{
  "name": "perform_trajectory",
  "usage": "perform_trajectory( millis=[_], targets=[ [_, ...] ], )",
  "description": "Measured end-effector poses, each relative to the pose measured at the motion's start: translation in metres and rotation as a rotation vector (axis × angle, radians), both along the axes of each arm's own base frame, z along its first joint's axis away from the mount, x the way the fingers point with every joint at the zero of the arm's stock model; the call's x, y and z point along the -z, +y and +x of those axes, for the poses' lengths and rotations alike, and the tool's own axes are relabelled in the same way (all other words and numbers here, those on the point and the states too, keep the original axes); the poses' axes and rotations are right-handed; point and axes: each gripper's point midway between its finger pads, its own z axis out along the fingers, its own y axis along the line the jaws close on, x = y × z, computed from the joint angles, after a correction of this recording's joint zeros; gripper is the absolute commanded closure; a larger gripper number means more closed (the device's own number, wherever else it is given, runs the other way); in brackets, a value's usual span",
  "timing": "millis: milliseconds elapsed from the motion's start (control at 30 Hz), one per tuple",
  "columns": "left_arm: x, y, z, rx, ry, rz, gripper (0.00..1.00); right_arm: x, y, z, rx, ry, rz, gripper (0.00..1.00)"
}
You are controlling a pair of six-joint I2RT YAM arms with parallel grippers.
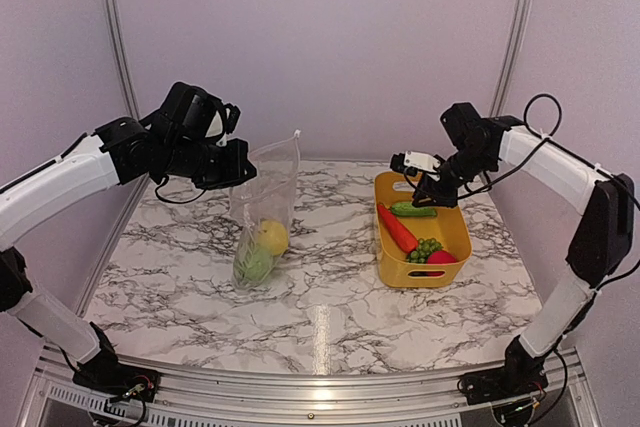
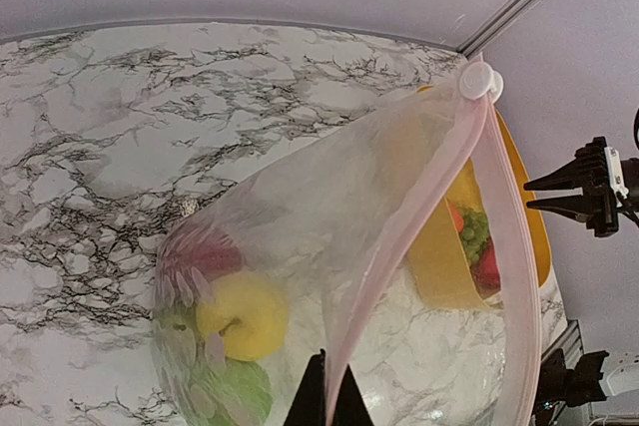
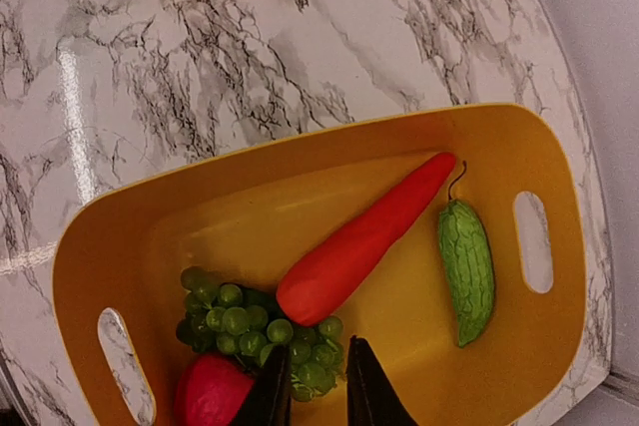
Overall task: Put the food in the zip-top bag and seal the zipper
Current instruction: Pick up the fake fruit from the bin.
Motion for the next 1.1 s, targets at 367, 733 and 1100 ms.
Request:
perform_trajectory(
  millis=[367,733,1100],
  targets=[
    [0.000,0.000,0.000,0.001,-0.001,-0.001,1.00,0.074,-0.026,-0.015,-0.007,0.212,-0.188,0.59],
    [0.005,0.000,0.000,0.000,0.006,0.005,1.00,0.112,-0.045,-0.025,-0.001,0.292,-0.304,0.62],
    [0.009,0.001,-0.002,-0.006,0.010,-0.003,1.00,0.132,-0.052,-0.023,-0.002,0.309,-0.355,0.54]
  ],
)
